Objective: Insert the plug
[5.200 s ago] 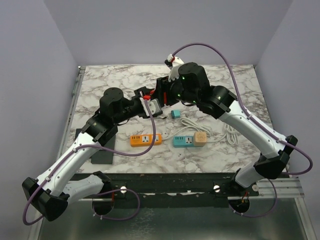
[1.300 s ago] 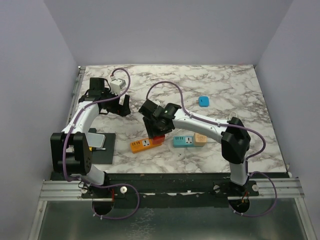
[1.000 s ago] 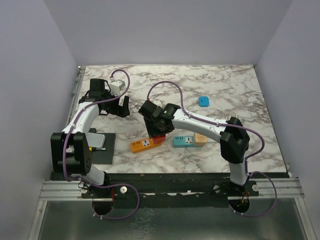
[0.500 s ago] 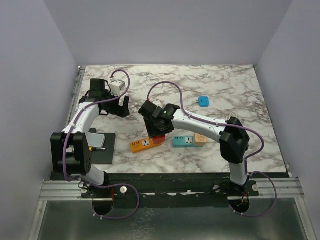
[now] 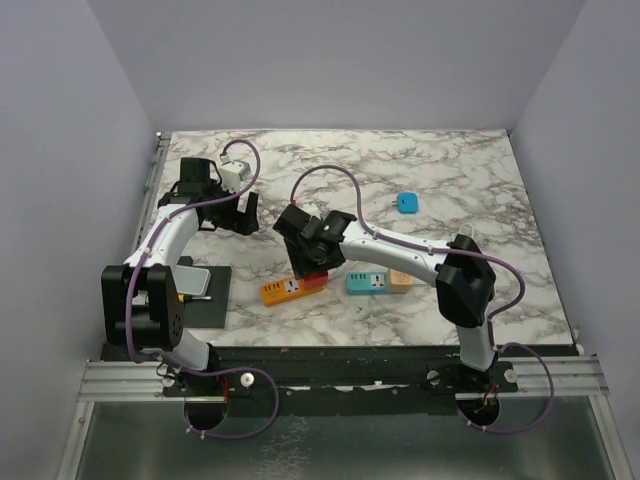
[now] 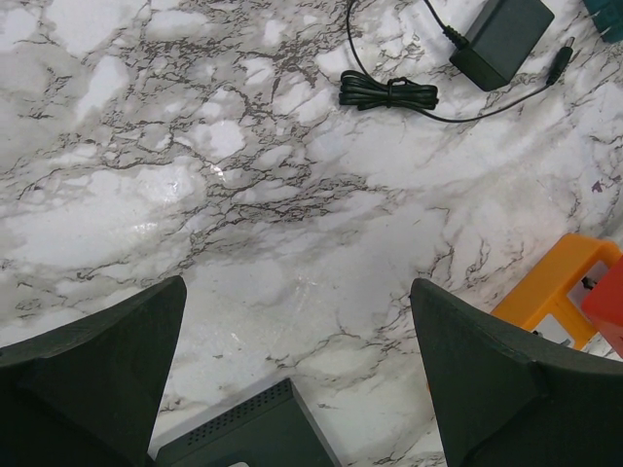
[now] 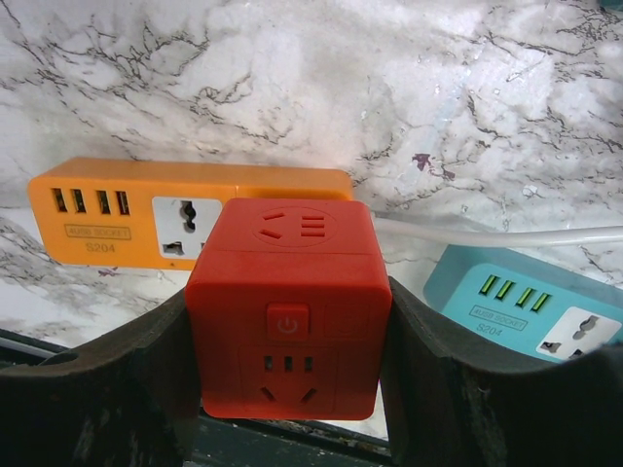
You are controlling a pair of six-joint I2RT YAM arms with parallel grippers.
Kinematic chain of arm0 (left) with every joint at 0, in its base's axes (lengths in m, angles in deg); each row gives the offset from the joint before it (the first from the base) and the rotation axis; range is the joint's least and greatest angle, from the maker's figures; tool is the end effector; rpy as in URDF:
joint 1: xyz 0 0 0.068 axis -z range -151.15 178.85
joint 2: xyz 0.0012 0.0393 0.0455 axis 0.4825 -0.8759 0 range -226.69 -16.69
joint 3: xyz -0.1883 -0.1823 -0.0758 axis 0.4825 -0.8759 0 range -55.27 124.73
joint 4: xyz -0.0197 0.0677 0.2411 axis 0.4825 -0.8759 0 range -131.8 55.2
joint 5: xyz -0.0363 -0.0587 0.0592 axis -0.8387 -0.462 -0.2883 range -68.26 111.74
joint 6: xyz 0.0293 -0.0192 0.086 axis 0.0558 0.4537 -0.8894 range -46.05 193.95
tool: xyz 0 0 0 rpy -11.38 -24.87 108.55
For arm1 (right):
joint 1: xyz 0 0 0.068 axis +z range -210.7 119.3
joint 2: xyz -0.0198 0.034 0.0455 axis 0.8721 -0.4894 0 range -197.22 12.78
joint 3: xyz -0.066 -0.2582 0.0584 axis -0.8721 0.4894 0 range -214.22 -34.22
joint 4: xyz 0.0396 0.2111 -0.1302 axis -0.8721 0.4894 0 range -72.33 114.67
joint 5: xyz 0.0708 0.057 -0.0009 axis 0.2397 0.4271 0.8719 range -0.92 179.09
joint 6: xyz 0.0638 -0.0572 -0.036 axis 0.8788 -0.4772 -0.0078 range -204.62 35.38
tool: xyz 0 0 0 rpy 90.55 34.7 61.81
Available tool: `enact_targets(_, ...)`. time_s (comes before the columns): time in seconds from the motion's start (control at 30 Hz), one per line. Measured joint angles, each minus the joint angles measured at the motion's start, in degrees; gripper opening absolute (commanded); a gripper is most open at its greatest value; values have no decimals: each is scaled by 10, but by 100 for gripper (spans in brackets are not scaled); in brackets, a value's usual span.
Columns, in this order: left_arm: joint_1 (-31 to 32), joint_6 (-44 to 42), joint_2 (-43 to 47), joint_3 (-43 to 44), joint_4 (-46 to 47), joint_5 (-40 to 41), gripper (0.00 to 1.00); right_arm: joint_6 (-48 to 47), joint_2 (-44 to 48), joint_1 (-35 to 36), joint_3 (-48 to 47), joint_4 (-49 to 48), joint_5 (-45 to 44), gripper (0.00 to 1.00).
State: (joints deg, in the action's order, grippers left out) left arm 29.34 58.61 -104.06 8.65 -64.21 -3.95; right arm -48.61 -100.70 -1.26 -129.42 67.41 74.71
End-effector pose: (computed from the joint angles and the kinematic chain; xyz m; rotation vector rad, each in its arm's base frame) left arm 0.3363 -0.0392 0.2201 0.5149 2.3630 -0.4406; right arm 0.2335 0.3547 0.1955 -0.4828 2.6535 0.1587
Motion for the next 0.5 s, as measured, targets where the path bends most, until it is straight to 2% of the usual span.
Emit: enact_targets(0.5, 0, -3, 0, 0, 0, 9, 99, 19, -19, 20, -8, 15, -29, 1)
